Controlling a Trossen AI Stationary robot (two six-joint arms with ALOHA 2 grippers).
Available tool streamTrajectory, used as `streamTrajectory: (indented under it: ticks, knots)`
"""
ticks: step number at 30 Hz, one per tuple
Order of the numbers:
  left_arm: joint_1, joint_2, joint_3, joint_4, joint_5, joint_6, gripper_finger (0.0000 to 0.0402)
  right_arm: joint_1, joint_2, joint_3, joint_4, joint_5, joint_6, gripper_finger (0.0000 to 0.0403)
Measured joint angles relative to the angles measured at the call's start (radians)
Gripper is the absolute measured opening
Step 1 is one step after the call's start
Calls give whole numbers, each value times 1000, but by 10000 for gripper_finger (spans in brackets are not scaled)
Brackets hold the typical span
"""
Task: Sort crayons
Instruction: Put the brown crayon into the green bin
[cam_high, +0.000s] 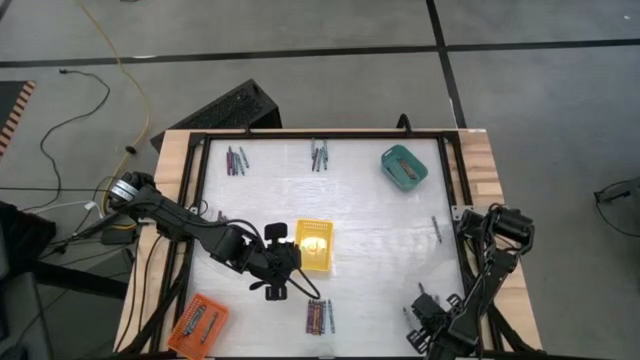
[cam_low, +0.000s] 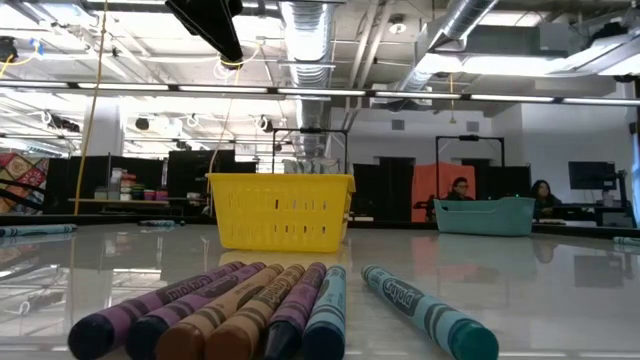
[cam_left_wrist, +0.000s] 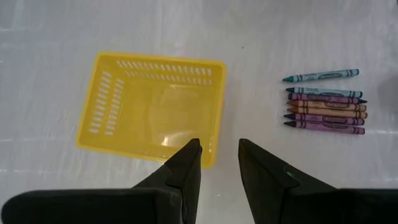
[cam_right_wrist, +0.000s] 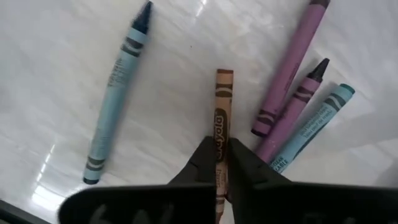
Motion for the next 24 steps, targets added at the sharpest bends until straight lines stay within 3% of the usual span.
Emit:
streamTrajectory:
  ticks: [13,24]
  knots:
    - [0,0,0,1,4,-3,98,0,-47,80,-138,56,-41,2]
    - [0,0,0,-10,5,-3,98,-30,-102,157,-283,277,-125,1]
